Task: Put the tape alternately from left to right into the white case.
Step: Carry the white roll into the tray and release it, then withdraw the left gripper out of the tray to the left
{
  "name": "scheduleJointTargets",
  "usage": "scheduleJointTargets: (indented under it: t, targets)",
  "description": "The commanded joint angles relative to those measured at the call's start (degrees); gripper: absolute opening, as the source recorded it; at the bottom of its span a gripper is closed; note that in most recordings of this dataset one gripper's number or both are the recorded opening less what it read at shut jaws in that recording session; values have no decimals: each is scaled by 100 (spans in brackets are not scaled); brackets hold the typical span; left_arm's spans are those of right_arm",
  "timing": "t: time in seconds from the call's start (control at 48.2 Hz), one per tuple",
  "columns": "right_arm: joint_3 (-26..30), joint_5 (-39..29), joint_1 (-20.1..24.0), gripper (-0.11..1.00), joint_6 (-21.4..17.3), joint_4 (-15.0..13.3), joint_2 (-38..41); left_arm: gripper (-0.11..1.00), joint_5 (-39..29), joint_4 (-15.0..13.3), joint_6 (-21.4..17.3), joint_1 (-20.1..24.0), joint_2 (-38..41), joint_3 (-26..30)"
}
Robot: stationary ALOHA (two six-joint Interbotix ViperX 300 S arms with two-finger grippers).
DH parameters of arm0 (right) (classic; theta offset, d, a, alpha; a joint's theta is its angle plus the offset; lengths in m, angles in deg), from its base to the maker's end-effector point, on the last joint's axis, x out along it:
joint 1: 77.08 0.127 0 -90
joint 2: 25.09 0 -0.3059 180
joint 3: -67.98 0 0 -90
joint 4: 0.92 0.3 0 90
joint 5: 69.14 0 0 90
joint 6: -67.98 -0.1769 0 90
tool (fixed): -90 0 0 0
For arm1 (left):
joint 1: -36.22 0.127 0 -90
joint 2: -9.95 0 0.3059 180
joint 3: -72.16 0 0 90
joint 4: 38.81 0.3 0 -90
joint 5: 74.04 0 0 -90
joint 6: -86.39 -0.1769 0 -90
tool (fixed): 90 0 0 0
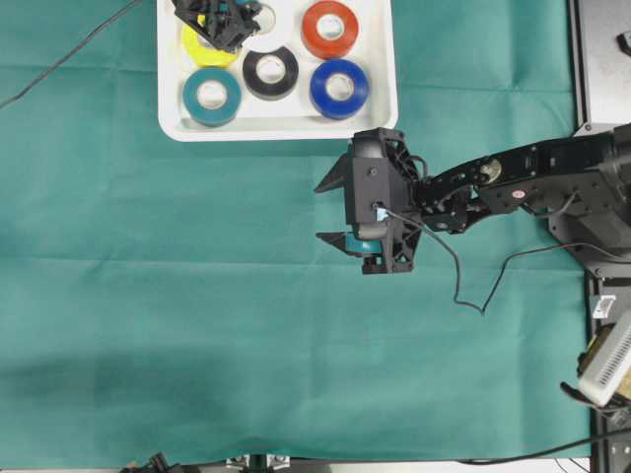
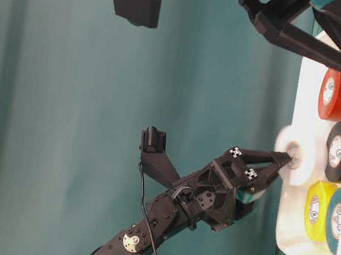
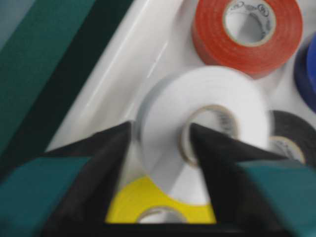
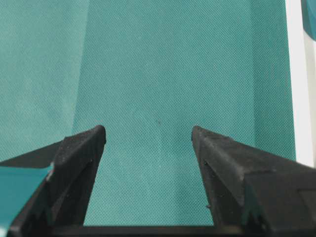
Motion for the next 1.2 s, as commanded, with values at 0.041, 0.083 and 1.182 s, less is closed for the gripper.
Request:
scheduleJointTargets:
  t: [0.041, 0.083, 1.182]
  targets:
    - [53, 26, 18, 78, 0, -9, -193, 28, 62, 0, 0, -18, -149, 158]
    - [62, 26, 18, 78, 0, -9, -193, 40, 62, 0, 0, -35, -167, 158]
    - [70, -18, 18, 78, 0, -9, -202, 84, 70, -18, 44, -1081, -1784, -1459]
